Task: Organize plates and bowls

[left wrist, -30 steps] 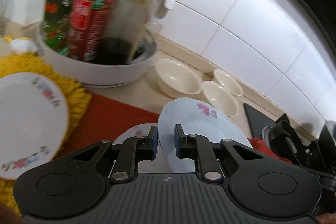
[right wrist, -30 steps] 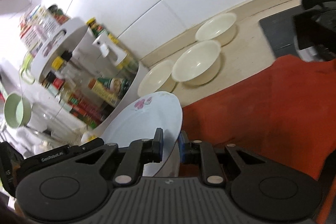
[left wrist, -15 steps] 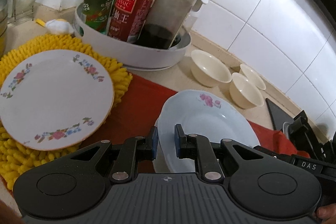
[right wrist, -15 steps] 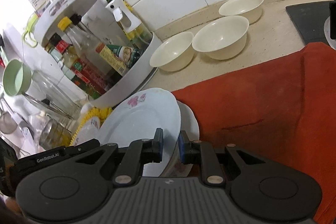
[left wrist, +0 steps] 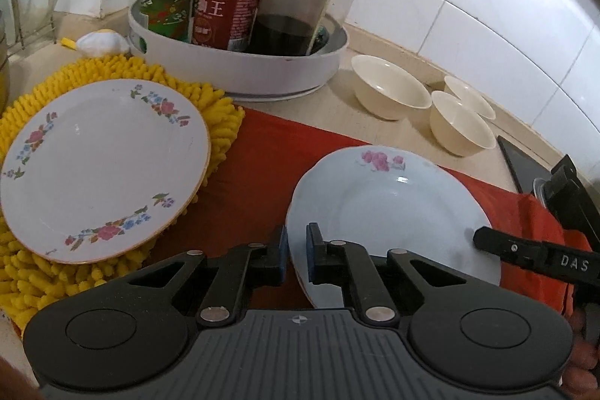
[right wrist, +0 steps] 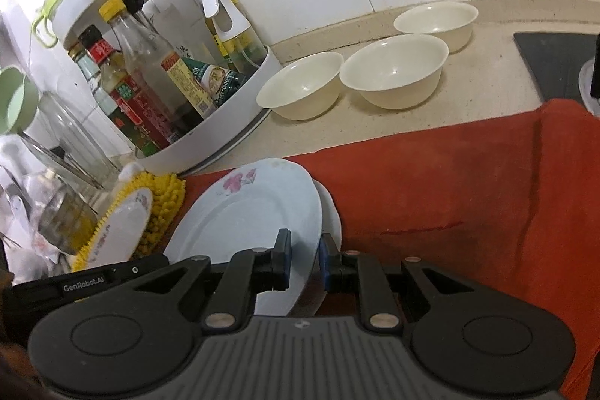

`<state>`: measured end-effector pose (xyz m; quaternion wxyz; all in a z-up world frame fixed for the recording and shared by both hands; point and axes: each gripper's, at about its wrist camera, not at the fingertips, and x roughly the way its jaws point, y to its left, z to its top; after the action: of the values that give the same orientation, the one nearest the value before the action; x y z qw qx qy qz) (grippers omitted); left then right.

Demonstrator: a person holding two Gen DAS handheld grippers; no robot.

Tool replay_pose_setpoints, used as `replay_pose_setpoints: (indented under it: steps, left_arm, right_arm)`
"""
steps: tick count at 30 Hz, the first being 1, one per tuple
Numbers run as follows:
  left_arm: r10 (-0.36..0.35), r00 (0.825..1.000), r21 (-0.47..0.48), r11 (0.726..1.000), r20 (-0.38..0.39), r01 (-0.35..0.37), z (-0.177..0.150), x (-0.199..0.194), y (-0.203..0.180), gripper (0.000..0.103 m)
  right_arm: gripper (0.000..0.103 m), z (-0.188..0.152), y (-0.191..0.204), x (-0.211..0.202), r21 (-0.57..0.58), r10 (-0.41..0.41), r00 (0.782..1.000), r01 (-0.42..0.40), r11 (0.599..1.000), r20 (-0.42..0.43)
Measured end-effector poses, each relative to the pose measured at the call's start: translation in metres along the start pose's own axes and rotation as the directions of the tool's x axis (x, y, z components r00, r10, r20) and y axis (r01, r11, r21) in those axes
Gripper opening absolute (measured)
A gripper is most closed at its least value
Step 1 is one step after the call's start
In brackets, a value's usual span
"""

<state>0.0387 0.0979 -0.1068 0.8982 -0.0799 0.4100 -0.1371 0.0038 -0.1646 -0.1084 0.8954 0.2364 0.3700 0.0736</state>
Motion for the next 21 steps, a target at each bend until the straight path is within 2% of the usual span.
replay_pose_setpoints:
  steps: [9,18,21]
  left_arm:
    - [0.000,1.000,0.021,1.000,-0.008,0.000,0.002,0.002,-0.004,0.012]
    - [0.009,1.000,0.025,1.000,-0.010,-0.009,0.005,0.003,-0.002,0.014]
    - [0.013,1.000,0.027,1.000,-0.014,-0.012,0.006,0.004,-0.003,0.017]
  right_arm:
    - [0.017,0.000,0.009,0.003,-0.085,-0.074,0.997,0.073,0.994,-0.010]
    - [0.020,-0.001,0.031,0.006,-0.234,-0.167,0.986,0.161,0.959,-0.007]
    - [0.020,0.000,0.036,0.006,-0.258,-0.190,0.982,0.183,0.949,-0.004]
